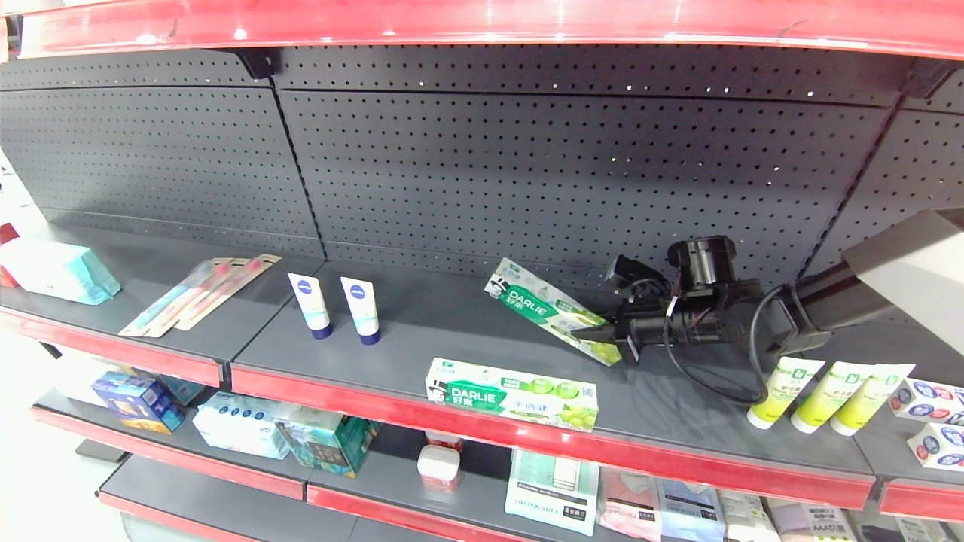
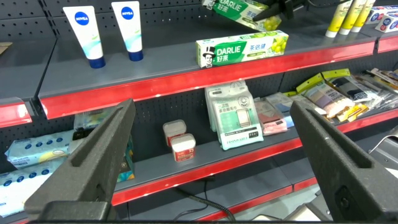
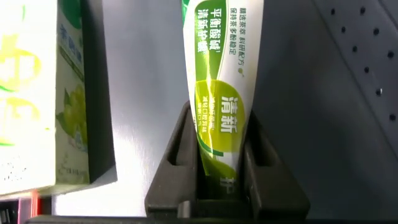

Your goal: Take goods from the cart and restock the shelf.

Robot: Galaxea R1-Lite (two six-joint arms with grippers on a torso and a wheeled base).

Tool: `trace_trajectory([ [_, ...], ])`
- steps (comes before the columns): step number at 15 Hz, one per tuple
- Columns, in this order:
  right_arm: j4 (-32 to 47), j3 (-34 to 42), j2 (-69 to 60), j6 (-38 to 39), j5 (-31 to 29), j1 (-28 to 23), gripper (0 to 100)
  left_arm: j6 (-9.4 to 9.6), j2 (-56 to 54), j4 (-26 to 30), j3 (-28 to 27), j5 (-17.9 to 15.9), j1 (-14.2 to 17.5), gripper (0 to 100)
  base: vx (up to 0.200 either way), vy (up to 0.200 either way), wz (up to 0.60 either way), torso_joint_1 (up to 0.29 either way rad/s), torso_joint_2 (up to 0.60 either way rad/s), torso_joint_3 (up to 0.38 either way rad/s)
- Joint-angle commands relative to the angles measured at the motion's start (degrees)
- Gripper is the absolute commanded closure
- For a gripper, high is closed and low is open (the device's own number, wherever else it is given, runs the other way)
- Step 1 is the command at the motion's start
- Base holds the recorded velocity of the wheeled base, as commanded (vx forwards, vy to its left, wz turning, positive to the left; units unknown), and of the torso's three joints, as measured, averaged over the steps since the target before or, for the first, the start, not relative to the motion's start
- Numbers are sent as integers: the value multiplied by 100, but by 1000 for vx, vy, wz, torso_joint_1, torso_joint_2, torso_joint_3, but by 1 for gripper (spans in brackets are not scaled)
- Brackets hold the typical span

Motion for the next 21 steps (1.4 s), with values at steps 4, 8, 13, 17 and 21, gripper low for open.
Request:
trace_trajectory([
  [4,-1,-46,117,-254,183,-91,100,2,0,0,0,1,2,0,0,0,0,0,0,0],
  [8,-1,-73,117,-298,227,-100,100,2,0,0,0,1,2,0,0,0,0,0,0,0],
  [13,-1,-29,117,-342,192,-82,100,2,0,0,0,1,2,0,0,0,0,0,0,0],
  [17,-1,-29,108,-368,183,-73,0,2,0,0,0,1,2,0,0,0,0,0,0,0],
  [21,-1,-11,73,-368,42,-100,0,2,0,0,0,10,2,0,0,0,0,0,0,0],
])
